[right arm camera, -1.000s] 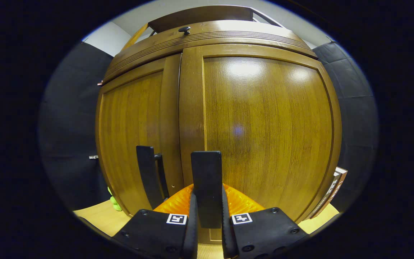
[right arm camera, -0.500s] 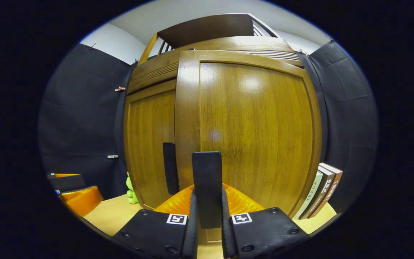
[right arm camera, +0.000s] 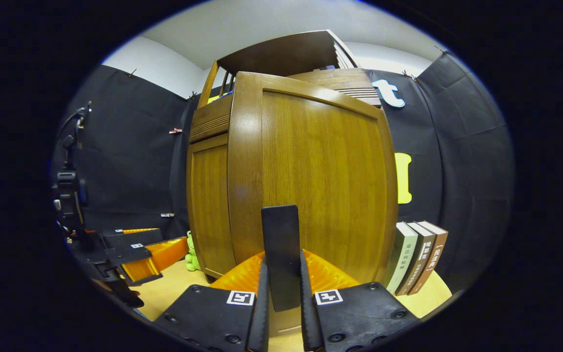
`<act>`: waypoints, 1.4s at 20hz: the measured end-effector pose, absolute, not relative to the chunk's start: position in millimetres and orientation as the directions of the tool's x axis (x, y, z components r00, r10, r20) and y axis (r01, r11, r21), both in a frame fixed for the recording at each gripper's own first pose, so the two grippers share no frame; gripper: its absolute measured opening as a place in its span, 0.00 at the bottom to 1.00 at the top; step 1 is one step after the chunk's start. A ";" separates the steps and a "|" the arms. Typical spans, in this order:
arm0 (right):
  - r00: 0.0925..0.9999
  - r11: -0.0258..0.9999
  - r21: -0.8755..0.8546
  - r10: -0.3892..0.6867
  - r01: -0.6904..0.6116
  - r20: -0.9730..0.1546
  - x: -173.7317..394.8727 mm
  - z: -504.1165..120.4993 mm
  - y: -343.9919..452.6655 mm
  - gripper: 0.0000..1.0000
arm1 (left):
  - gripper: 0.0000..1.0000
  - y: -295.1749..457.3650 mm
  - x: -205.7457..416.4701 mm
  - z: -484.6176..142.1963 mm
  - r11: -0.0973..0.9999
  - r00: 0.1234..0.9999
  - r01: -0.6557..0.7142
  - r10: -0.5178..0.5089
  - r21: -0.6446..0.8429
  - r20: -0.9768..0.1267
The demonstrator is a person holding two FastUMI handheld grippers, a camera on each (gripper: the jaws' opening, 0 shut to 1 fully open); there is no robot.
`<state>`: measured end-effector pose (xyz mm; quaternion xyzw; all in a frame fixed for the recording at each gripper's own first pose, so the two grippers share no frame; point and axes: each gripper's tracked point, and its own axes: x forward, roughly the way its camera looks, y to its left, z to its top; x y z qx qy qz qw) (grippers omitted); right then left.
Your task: Open the right door of the double-door shoe cabinet with the right hand, and open the left door with the left hand.
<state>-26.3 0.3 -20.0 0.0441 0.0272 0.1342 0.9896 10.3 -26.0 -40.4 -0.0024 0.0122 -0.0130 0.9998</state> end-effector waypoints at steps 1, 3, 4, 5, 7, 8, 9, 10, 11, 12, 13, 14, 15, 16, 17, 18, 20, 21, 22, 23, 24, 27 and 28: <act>0.963 0.960 0.098 0.266 -0.261 -0.039 -31.4 -19.2 -5.4 0.30 | 0.94 -29.7 12.7 -40.5 1.000 0.999 0.032 -0.032 -0.001 -0.023; 0.965 0.962 0.097 0.259 -0.255 -0.035 -40.2 -17.5 -18.1 0.30 | 0.94 -35.9 18.1 -40.0 0.999 0.999 0.040 -0.040 0.008 -0.016; 0.967 0.964 0.097 0.252 -0.248 -0.034 -45.7 -16.3 -25.4 0.30 | 0.94 -37.0 20.8 -39.2 0.999 0.999 0.041 -0.041 0.011 -0.013; 0.970 0.966 0.097 0.242 -0.238 -0.030 -49.9 -15.4 -32.7 0.25 | 0.94 -38.6 22.9 -40.2 0.999 0.999 0.045 -0.045 0.016 -0.011; 0.976 0.973 0.089 0.218 -0.215 -0.024 -58.9 -13.4 -47.9 0.25 | 0.93 -38.9 27.5 -41.9 0.999 0.999 0.040 -0.040 0.019 -0.015; 0.978 0.975 0.087 0.206 -0.204 -0.020 -62.5 -12.3 -55.5 0.29 | 0.93 -39.2 29.6 -41.5 0.999 0.999 0.038 -0.038 0.015 -0.015; 0.980 0.977 0.088 0.199 -0.197 -0.019 -65.5 -11.3 -61.9 0.24 | 0.93 -41.5 31.7 -42.3 0.999 0.999 0.040 -0.040 0.010 -0.015; 0.981 0.977 0.090 0.195 -0.192 -0.021 -69.0 -10.4 -67.4 0.34 | 0.93 -44.0 33.2 -40.9 0.999 0.999 0.041 -0.041 0.006 -0.013; 0.981 0.978 0.092 0.191 -0.188 -0.026 -70.8 -9.4 -73.2 0.29 | 0.94 -46.4 36.3 -40.5 0.999 0.999 0.042 -0.042 0.007 -0.012; 0.982 0.979 0.089 0.186 -0.183 -0.035 -74.9 -12.2 -80.4 0.25 | 0.93 -49.1 39.6 -39.5 0.999 0.999 0.043 -0.043 0.010 -0.010; 0.983 0.981 0.088 0.178 -0.174 -0.038 -74.7 -14.2 -87.8 0.29 | 0.93 -50.2 43.1 -40.3 0.999 0.999 0.041 -0.041 0.011 -0.012; 0.985 0.983 0.084 0.165 -0.161 -0.045 -76.6 -15.2 -95.8 0.24 | 0.94 -51.8 46.5 -40.6 0.999 0.999 0.040 -0.039 0.008 -0.013; 0.989 0.987 0.078 0.144 -0.140 -0.043 -78.2 -13.8 -105.3 0.24 | 0.93 -53.7 50.3 -39.5 0.999 0.999 0.039 -0.039 0.001 -0.012; 0.992 0.991 0.066 0.119 -0.116 -0.040 -78.8 -12.0 -116.1 0.29 | 0.93 -56.1 54.0 -38.9 0.999 0.999 0.041 -0.041 -0.008 -0.014; 0.995 0.994 0.053 0.093 -0.090 -0.041 -80.6 -13.3 -127.1 0.24 | 0.94 -58.3 57.7 -39.4 0.999 0.999 0.042 -0.042 -0.012 -0.017; 0.997 0.997 0.042 0.064 -0.062 -0.039 -80.5 -12.3 -139.9 0.24 | 0.94 -59.1 62.7 -38.3 0.999 0.999 0.039 -0.039 -0.010 -0.015; 0.999 0.998 0.055 0.045 -0.043 -0.027 -86.6 -5.0 -152.8 0.24 | 0.93 -57.4 72.4 -37.5 1.000 1.000 0.022 -0.022 -0.001 -0.013; 0.999 0.997 0.064 0.042 -0.041 -0.019 -89.4 -0.7 -157.1 0.14 | 0.93 -58.0 77.6 -38.1 1.000 1.000 0.020 -0.020 -0.002 -0.017; 0.999 0.997 0.066 0.037 -0.037 -0.011 -92.2 3.6 -161.8 0.14 | 0.93 -59.2 83.4 -40.0 1.000 0.999 0.019 -0.019 -0.006 -0.026; 1.000 0.998 0.060 0.029 -0.029 -0.006 -94.1 4.8 -167.9 0.24 | 0.93 -58.9 88.9 -41.2 1.000 0.999 0.016 -0.016 -0.008 -0.033; 1.000 0.999 0.051 0.019 -0.019 -0.002 -95.6 7.5 -172.8 0.24 | 0.94 -58.4 94.2 -43.4 1.000 0.999 0.010 -0.011 -0.007 -0.038; 1.000 0.999 0.039 -0.021 0.021 0.006 -98.5 8.5 -190.0 0.14 | 0.93 -53.7 108.6 -51.1 1.000 0.998 -0.012 0.013 0.011 -0.054; 0.999 0.999 0.042 -0.035 0.035 0.009 -99.6 9.3 -195.8 0.24 | 0.94 -52.3 111.9 -54.0 1.000 0.998 -0.016 0.017 0.013 -0.060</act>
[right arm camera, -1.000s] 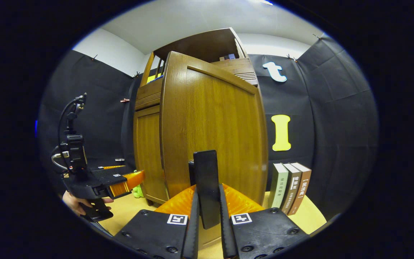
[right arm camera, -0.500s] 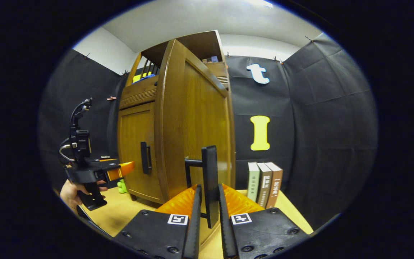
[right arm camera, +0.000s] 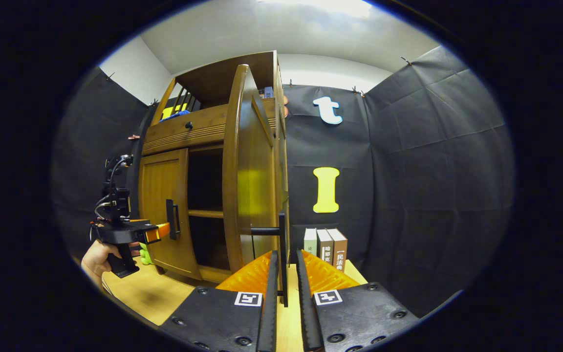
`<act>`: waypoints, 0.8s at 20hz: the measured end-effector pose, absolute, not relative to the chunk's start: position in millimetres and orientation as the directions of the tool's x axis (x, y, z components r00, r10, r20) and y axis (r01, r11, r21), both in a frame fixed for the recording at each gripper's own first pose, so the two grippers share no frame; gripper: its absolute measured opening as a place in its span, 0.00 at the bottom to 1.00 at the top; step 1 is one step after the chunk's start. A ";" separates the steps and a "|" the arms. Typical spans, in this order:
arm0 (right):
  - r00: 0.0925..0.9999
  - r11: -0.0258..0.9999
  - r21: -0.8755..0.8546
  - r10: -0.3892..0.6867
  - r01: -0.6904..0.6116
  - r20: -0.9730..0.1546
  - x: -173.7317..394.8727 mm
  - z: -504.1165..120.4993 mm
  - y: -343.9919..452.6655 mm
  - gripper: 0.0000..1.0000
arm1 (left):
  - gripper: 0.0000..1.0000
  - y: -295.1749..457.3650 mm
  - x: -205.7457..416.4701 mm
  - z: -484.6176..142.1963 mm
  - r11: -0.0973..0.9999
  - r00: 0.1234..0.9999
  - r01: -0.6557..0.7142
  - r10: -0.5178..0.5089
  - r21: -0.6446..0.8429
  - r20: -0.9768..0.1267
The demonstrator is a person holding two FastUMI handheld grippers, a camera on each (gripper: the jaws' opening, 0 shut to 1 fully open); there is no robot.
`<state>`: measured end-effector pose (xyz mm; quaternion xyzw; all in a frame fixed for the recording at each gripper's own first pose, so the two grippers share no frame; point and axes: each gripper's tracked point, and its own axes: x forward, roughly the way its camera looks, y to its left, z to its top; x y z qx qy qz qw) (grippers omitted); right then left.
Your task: Open the right door of the double-door shoe cabinet with the right hand, and open the left door with the left hand.
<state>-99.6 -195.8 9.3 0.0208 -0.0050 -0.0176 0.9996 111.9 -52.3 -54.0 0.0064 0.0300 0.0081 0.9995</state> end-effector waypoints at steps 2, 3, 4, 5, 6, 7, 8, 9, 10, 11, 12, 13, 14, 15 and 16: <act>0.998 0.997 0.053 -0.064 0.063 0.015 -102.2 10.2 -208.8 0.24 | 0.95 -52.2 117.4 -55.1 1.000 0.998 -0.019 0.019 0.012 -0.059; 0.997 0.996 0.061 -0.070 0.068 0.016 -102.9 10.5 -212.6 0.24 | 0.93 -51.8 119.8 -54.4 1.000 0.998 -0.018 0.019 0.008 -0.056; 0.997 0.995 0.070 -0.070 0.068 0.018 -96.4 6.7 -212.2 0.24 | 0.94 -52.6 121.7 -54.0 1.000 0.999 -0.014 0.014 0.005 -0.052; 0.998 0.995 0.079 -0.067 0.066 0.017 -97.1 6.1 -214.1 0.24 | 0.93 -53.7 123.8 -52.1 1.000 0.999 -0.011 0.011 0.005 -0.048; 0.998 0.995 0.086 -0.059 0.057 0.017 -97.7 7.1 -213.5 0.24 | 0.93 -54.8 125.3 -51.0 1.000 0.999 -0.008 0.009 0.005 -0.043; 0.998 0.994 0.083 -0.066 0.064 0.019 -100.6 8.3 -215.6 0.24 | 0.93 -56.6 127.7 -47.6 1.000 0.999 -0.004 0.004 0.005 -0.039; 0.997 0.995 0.072 -0.068 0.066 0.032 -102.1 11.1 -218.1 0.15 | 0.93 -58.5 129.7 -45.2 1.000 0.999 0.001 -0.001 0.006 -0.032; 0.996 0.995 0.056 -0.080 0.078 0.044 -104.6 13.6 -221.6 0.27 | 0.94 -60.5 131.5 -44.2 1.000 1.000 0.007 -0.006 0.006 -0.029; 0.994 0.995 0.042 -0.098 0.096 0.058 -108.3 17.2 -226.2 0.35 | 0.93 -62.0 136.6 -42.6 1.000 1.000 0.010 -0.009 0.005 -0.027; 0.990 0.993 0.028 -0.119 0.117 0.072 -111.7 20.3 -232.1 0.42 | 0.93 -62.7 141.0 -41.4 1.000 1.000 0.012 -0.012 0.004 -0.026; 0.985 0.988 0.020 -0.152 0.151 0.085 -115.5 23.0 -241.7 0.50 | 0.93 -63.2 143.6 -42.1 1.000 1.000 0.012 -0.012 0.002 -0.027; 0.979 0.984 0.018 -0.179 0.179 0.093 -118.0 24.1 -250.5 0.61 | 0.94 -62.7 147.2 -42.5 1.000 0.999 0.015 -0.015 0.000 -0.031; 0.975 0.980 0.028 -0.198 0.196 0.098 -120.9 26.3 -256.4 0.72 | 0.93 -62.4 150.3 -45.0 1.000 0.999 0.018 -0.018 -0.003 -0.036; 0.969 0.973 0.045 -0.228 0.225 0.099 -123.5 27.6 -265.9 0.83 | 0.93 -62.4 153.8 -45.6 1.000 0.999 0.019 -0.019 -0.006 -0.040; 0.962 0.966 0.068 -0.257 0.251 0.097 -123.2 25.7 -275.9 0.94 | 0.92 -61.1 156.8 -46.5 1.000 0.999 0.017 -0.017 -0.007 -0.042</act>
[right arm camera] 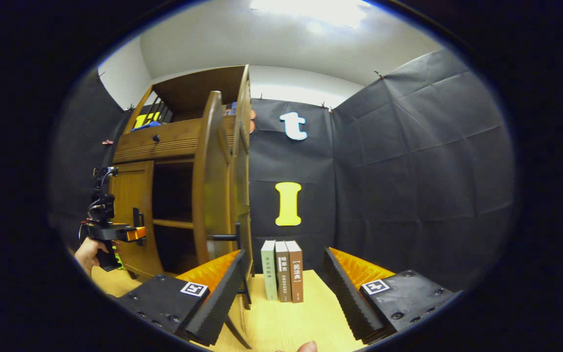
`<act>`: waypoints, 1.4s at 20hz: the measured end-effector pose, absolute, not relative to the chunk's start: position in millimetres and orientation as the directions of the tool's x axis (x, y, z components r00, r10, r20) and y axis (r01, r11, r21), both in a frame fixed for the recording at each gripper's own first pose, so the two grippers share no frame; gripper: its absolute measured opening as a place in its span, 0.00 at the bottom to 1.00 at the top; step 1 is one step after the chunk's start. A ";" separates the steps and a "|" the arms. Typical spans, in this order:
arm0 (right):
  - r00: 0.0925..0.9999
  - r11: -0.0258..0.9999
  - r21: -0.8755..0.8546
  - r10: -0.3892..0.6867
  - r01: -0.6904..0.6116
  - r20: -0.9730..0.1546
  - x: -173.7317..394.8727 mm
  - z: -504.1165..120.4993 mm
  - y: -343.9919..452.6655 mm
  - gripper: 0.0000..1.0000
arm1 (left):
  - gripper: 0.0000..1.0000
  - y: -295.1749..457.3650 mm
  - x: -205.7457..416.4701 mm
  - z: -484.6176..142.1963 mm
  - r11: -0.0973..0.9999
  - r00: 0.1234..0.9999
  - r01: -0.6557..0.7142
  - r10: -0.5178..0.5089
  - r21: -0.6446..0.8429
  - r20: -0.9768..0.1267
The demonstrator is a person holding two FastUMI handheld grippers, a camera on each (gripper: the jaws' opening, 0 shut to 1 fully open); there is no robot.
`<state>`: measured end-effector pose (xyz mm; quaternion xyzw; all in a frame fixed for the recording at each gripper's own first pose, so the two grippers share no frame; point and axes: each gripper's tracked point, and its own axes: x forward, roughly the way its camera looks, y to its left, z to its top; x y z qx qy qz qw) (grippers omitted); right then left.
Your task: Open the right door of the double-door shoe cabinet with the right hand, and open the left door with the left hand.
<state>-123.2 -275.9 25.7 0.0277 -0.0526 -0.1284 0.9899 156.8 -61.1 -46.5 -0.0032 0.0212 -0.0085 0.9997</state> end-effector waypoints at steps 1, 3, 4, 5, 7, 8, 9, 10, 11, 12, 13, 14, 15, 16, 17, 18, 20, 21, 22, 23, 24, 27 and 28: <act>0.955 0.957 0.091 -0.283 0.275 0.089 -122.2 22.0 -285.5 0.97 | 0.89 -59.0 160.3 -45.8 1.000 0.999 0.009 -0.010 -0.002 -0.038; 0.949 0.946 0.131 -0.309 0.298 0.070 -122.2 15.6 -295.5 0.98 | 0.86 -55.6 165.5 -43.9 1.000 1.000 -0.002 0.002 0.001 -0.027; 0.948 0.943 0.138 -0.314 0.303 0.060 -121.8 13.0 -298.2 0.98 | 0.84 -55.7 168.3 -42.6 1.000 1.000 -0.002 0.002 -0.004 -0.019; 0.945 0.940 0.135 -0.322 0.312 0.053 -121.2 9.3 -302.0 0.98 | 0.81 -55.5 171.3 -40.9 1.000 1.000 -0.005 0.005 -0.010 -0.013; 0.945 0.942 0.114 -0.323 0.316 0.045 -120.7 6.2 -301.8 0.98 | 0.76 -54.4 176.3 -41.2 1.000 1.000 -0.015 0.014 -0.021 -0.015; 0.946 0.944 0.103 -0.320 0.315 0.044 -120.0 5.9 -300.2 0.98 | 0.74 -53.5 178.6 -42.0 0.999 1.000 -0.018 0.017 -0.026 -0.016; 0.947 0.945 0.092 -0.317 0.313 0.044 -119.1 5.4 -298.7 0.98 | 0.70 -55.1 181.3 -41.4 0.999 1.000 -0.008 0.008 -0.033 -0.017; 0.949 0.947 0.083 -0.314 0.310 0.042 -119.6 5.2 -296.6 0.98 | 0.66 -58.7 179.6 -38.5 0.999 1.000 0.006 -0.007 -0.042 -0.014; 0.950 0.949 0.076 -0.310 0.307 0.041 -119.6 4.5 -294.2 0.98 | 0.59 -63.0 181.0 -40.2 0.999 1.000 0.015 -0.016 -0.042 -0.017; 0.950 0.949 0.072 -0.309 0.306 0.039 -118.9 4.2 -293.5 0.98 | 0.52 -66.4 181.3 -40.8 0.999 1.000 0.017 -0.018 -0.031 -0.015; 0.951 0.950 0.071 -0.308 0.305 0.039 -119.1 4.8 -292.0 0.98 | 0.44 -65.6 179.7 -39.8 1.000 1.000 0.004 -0.004 -0.006 -0.016; 0.951 0.950 0.072 -0.306 0.302 0.037 -119.1 5.2 -289.9 0.98 | 0.37 -64.7 179.6 -40.9 1.000 1.000 -0.008 0.008 0.014 -0.018; 0.952 0.951 0.073 -0.304 0.301 0.038 -119.7 5.9 -288.3 0.98 | 0.35 -63.5 178.9 -40.9 1.000 1.000 -0.014 0.015 0.020 -0.020; 0.952 0.951 0.073 -0.304 0.301 0.041 -120.2 7.2 -287.5 0.98 | 0.34 -63.6 176.9 -41.2 1.000 1.000 -0.016 0.017 0.022 -0.025; 0.951 0.950 0.072 -0.306 0.303 0.045 -121.9 9.3 -286.7 0.98 | 0.33 -63.1 174.5 -40.8 1.000 0.999 -0.015 0.016 0.022 -0.031; 0.950 0.950 0.069 -0.309 0.305 0.050 -123.2 11.3 -286.1 0.98 | 0.32 -63.2 172.3 -39.8 1.000 0.999 -0.014 0.014 0.019 -0.036; 0.949 0.950 0.068 -0.310 0.306 0.058 -126.8 15.9 -282.7 0.98 | 0.31 -60.6 164.5 -38.9 1.000 0.999 -0.006 0.006 0.014 -0.040; 0.950 0.950 0.068 -0.308 0.303 0.062 -127.9 18.2 -279.8 0.98 | 0.31 -59.0 157.6 -39.1 1.000 0.999 0.000 0.001 0.014 -0.041; 0.950 0.951 0.066 -0.306 0.301 0.066 -129.5 20.1 -276.9 0.98 | 0.30 -57.5 150.8 -39.9 1.000 0.999 0.005 -0.005 0.013 -0.039; 0.950 0.952 0.062 -0.305 0.301 0.069 -131.3 21.3 -274.3 0.98 | 0.29 -55.6 145.6 -39.5 1.000 0.999 0.012 -0.012 0.012 -0.040; 0.951 0.953 0.056 -0.300 0.297 0.070 -132.2 22.7 -270.6 0.97 | 0.29 -53.7 139.4 -38.9 1.000 0.999 0.020 -0.019 0.010 -0.041; 0.954 0.957 0.043 -0.290 0.288 0.068 -136.1 23.8 -259.8 0.97 | 0.28 -44.8 118.7 -37.6 0.999 0.998 0.039 -0.039 0.000 -0.047; 0.956 0.958 0.043 -0.285 0.283 0.067 -137.3 24.1 -255.3 0.97 | 0.28 -41.2 112.1 -38.3 0.999 0.998 0.044 -0.044 0.001 -0.049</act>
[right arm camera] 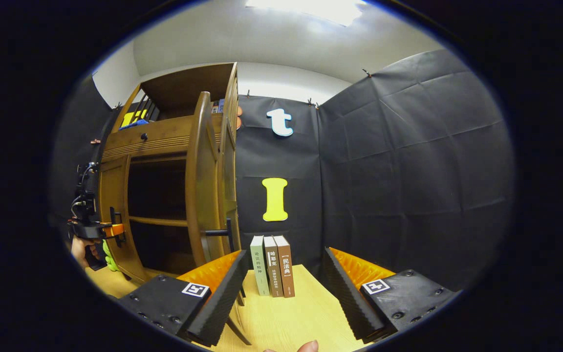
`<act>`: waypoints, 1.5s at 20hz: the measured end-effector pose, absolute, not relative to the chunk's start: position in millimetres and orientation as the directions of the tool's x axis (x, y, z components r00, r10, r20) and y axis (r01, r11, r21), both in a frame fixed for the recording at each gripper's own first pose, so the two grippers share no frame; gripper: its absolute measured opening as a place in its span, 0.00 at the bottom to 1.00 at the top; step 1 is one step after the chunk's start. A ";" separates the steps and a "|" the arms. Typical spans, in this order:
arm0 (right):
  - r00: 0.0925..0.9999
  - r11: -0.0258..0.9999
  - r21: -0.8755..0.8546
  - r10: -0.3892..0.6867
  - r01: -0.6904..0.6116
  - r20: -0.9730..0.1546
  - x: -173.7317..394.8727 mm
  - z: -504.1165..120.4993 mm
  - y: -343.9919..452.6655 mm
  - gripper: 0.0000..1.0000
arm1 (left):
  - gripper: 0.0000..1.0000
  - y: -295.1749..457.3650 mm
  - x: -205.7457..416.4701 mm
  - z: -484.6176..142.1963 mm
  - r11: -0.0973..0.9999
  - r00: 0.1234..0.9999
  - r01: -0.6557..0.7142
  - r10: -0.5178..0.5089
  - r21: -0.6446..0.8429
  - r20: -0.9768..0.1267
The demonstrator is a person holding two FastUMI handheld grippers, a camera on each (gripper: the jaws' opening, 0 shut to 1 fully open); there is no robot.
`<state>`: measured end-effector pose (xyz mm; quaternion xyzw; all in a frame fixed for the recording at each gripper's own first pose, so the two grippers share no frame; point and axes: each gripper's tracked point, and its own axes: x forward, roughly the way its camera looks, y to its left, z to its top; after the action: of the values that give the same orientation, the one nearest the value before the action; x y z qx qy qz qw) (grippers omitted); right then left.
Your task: Open the right door of the double-door shoe cabinet with the right hand, and open the left door with the left hand.
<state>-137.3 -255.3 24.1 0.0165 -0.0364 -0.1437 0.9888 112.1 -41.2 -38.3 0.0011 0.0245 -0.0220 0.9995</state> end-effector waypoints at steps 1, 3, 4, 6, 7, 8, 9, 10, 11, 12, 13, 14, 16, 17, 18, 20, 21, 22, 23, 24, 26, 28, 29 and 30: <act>0.958 0.960 0.045 -0.279 0.276 0.068 -138.1 24.7 -250.9 0.97 | 0.27 -37.5 104.8 -37.3 0.999 0.998 0.048 -0.047 0.003 -0.049; 0.961 0.963 0.048 -0.270 0.267 0.065 -140.4 25.0 -242.3 0.97 | 0.27 -28.5 88.7 -35.4 0.999 0.997 0.051 -0.051 0.006 -0.051; 0.963 0.964 0.048 -0.264 0.261 0.063 -141.5 25.0 -238.2 0.98 | 0.28 -24.9 82.1 -35.7 0.999 0.997 0.051 -0.051 0.008 -0.052; 0.965 0.966 0.049 -0.256 0.254 0.051 -142.8 22.0 -230.8 0.97 | 0.28 -16.6 70.9 -35.1 0.999 0.997 0.053 -0.052 0.009 -0.053; 0.966 0.967 0.050 -0.253 0.251 0.046 -143.7 21.2 -227.3 0.97 | 0.27 -12.5 65.9 -34.3 0.999 0.997 0.053 -0.052 0.007 -0.054; 0.967 0.967 0.051 -0.250 0.248 0.044 -145.0 21.4 -223.0 0.98 | 0.29 -8.2 60.2 -34.3 0.999 0.997 0.052 -0.052 0.006 -0.055; 0.968 0.968 0.053 -0.246 0.244 0.043 -145.8 21.6 -219.1 0.97 | 0.27 -3.6 54.3 -33.7 0.999 0.997 0.051 -0.050 0.006 -0.057; 0.969 0.969 0.054 -0.242 0.240 0.043 -147.5 22.4 -214.7 0.97 | 0.25 1.3 49.5 -34.2 0.999 0.997 0.049 -0.048 0.006 -0.058; 0.970 0.970 0.055 -0.238 0.236 0.044 -158.8 27.5 -215.0 0.97 | 0.25 6.3 44.8 -34.5 0.999 0.997 0.046 -0.046 0.007 -0.059; 0.972 0.972 0.055 -0.231 0.228 0.048 -160.7 29.1 -209.9 0.97 | 0.25 11.3 39.5 -35.6 0.999 0.997 0.042 -0.042 0.009 -0.058; 0.973 0.973 0.053 -0.226 0.223 0.050 -161.9 29.3 -205.7 0.97 | 0.24 16.8 34.5 -35.3 0.999 0.998 0.037 -0.037 0.011 -0.059; 0.975 0.976 0.050 -0.216 0.214 0.053 -162.7 30.6 -199.4 0.97 | 0.24 22.7 29.8 -35.6 0.999 0.998 0.032 -0.032 0.011 -0.061; 0.979 0.980 0.046 -0.198 0.196 0.055 -162.0 30.9 -188.4 0.97 | 0.23 32.5 21.5 -35.8 1.000 0.998 0.025 -0.024 0.010 -0.065; 0.980 0.981 0.042 -0.190 0.188 0.054 -162.4 30.0 -183.1 0.97 | 0.23 37.1 17.4 -34.6 1.000 0.998 0.021 -0.020 0.009 -0.067; 0.982 0.983 0.038 -0.181 0.179 0.054 -161.6 29.5 -178.2 0.97 | 0.24 41.9 14.2 -35.7 1.000 0.998 0.015 -0.015 0.010 -0.066; 0.985 0.986 0.029 -0.163 0.162 0.048 -159.1 26.1 -169.3 0.97 | 0.23 52.7 7.4 -36.0 1.000 0.998 0.000 0.001 0.012 -0.064; 0.987 0.988 0.025 -0.154 0.153 0.042 -158.8 24.3 -164.0 0.97 | 0.23 57.7 5.5 -35.4 1.000 0.998 -0.008 0.009 0.013 -0.062; 0.989 0.989 0.021 -0.146 0.146 0.037 -158.8 22.3 -159.6 0.97 | 0.22 61.4 2.7 -35.6 1.000 0.998 -0.014 0.014 0.014 -0.060; 0.990 0.990 0.018 -0.139 0.139 0.034 -157.8 20.7 -155.9 0.97 | 0.20 65.3 0.9 -35.5 1.000 0.998 -0.019 0.019 0.012 -0.061; 0.990 0.991 0.015 -0.134 0.134 0.033 -156.9 19.0 -152.3 1.00 | 0.21 68.8 -1.2 -35.8 1.000 0.998 -0.023 0.024 0.012 -0.059; 0.992 0.992 0.010 -0.125 0.125 0.031 -155.9 18.3 -146.4 0.98 | 0.19 76.1 -4.6 -36.0 0.999 0.998 -0.033 0.033 0.015 -0.059; 0.992 0.992 0.008 -0.122 0.122 0.029 -156.3 17.6 -144.2 0.98 | 0.19 83.3 -7.7 -35.9 0.999 0.997 -0.040 0.041 0.017 -0.060; 0.992 0.993 0.010 -0.122 0.121 0.028 -155.7 17.2 -143.1 0.98 | 0.18 87.0 -8.9 -35.4 0.999 0.997 -0.043 0.044 0.017 -0.060; 0.992 0.992 0.014 -0.123 0.122 0.025 -155.9 17.0 -142.1 0.98 | 0.18 90.5 -10.6 -36.0 0.999 0.997 -0.046 0.047 0.017 -0.059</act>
<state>-155.9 -142.1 17.0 0.0062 -0.0129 -0.0613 0.9980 -10.6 90.5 -36.0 0.0078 0.0296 0.0230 0.9993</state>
